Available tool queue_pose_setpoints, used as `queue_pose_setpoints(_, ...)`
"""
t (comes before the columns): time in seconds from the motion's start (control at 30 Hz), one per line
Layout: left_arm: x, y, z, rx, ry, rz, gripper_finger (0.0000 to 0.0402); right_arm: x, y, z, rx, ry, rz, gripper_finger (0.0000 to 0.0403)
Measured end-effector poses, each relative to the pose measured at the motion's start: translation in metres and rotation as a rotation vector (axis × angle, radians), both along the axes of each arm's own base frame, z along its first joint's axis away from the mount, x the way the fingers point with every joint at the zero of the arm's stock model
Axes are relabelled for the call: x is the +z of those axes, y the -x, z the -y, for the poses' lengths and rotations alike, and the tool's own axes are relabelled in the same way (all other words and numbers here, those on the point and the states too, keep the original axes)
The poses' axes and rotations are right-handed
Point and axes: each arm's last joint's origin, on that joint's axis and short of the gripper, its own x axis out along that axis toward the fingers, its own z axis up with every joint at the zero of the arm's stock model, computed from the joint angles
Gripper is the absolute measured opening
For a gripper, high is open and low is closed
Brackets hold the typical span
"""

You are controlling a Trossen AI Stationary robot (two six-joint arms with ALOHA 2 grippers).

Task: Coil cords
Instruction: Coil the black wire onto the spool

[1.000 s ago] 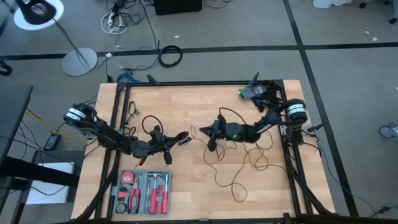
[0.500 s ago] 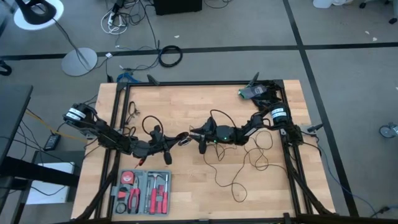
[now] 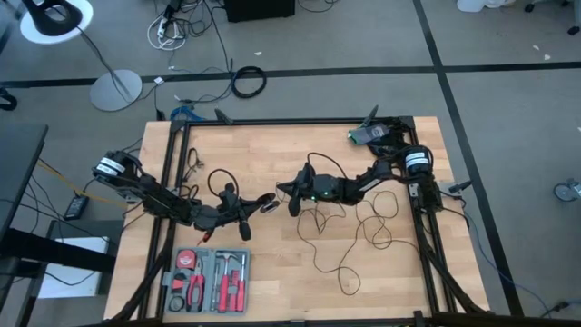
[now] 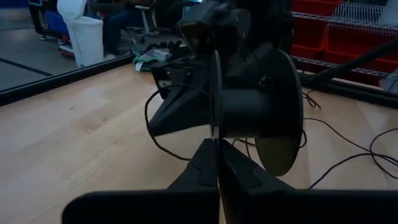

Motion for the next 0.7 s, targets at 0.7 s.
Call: queue_pose_setpoints(0.7,0.0004,0.0000,0.0000,0.000,0.002,0.005,0.0000,0.0029,0.0006,-0.0025,0.042,-0.064,-0.009,0.0061)
